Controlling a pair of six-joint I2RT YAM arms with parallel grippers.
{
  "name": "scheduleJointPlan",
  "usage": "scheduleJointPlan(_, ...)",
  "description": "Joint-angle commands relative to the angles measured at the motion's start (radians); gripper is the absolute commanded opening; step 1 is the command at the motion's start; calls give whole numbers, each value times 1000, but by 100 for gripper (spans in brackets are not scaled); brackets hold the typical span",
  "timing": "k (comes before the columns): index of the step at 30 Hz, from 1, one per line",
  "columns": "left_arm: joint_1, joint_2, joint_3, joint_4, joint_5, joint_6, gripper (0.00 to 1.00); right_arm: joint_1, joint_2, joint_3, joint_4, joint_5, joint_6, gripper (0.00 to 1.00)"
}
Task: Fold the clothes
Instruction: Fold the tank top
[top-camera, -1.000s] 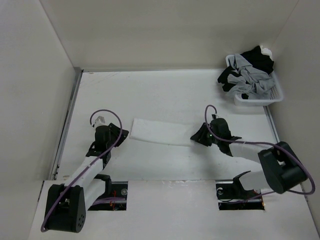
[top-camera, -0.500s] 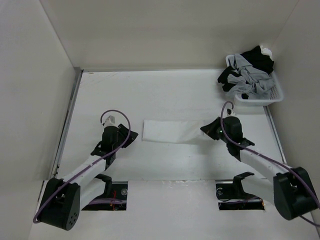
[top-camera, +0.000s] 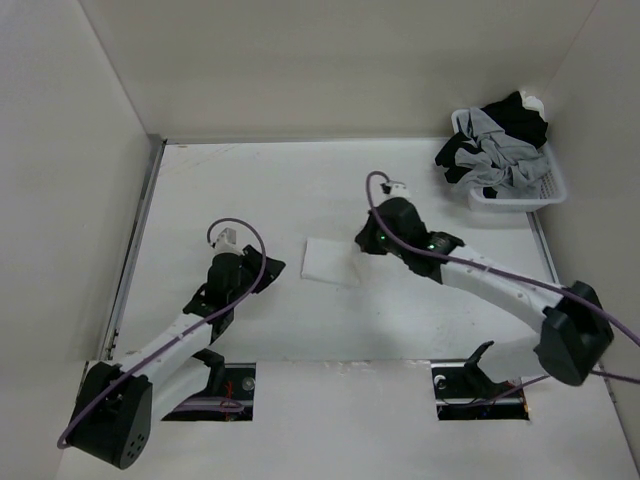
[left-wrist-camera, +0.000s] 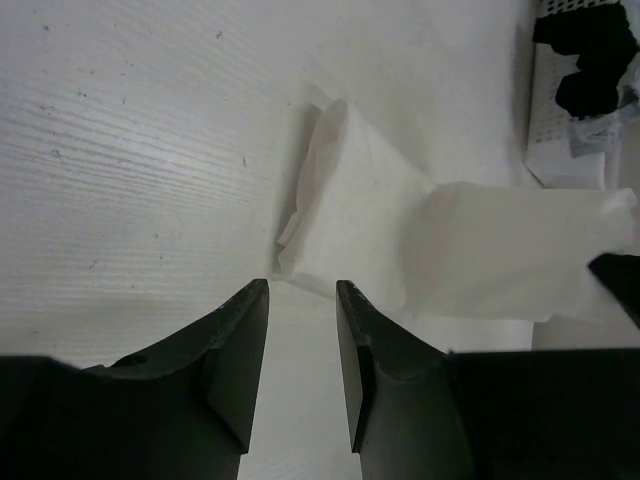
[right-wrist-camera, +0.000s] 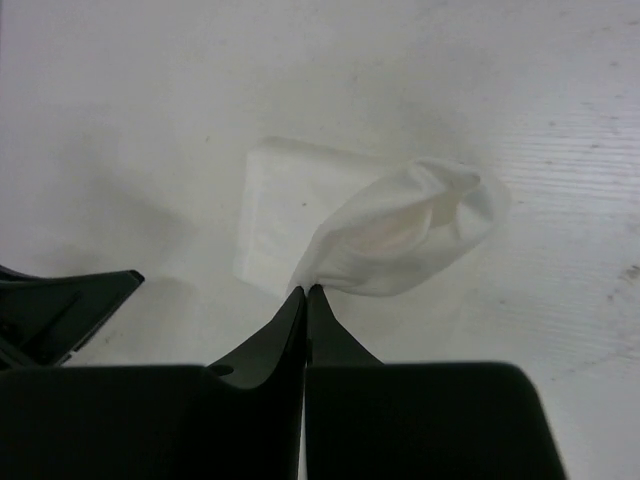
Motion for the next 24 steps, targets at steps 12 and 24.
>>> scheduleJointPlan(12,123,-98,-28,44,85,-11,31,265,588,569,-267,96,-65,24)
scheduleJointPlan(24,-15,-29,74,32,-43,62,31,198,-8,-28,120,92,-47,21)
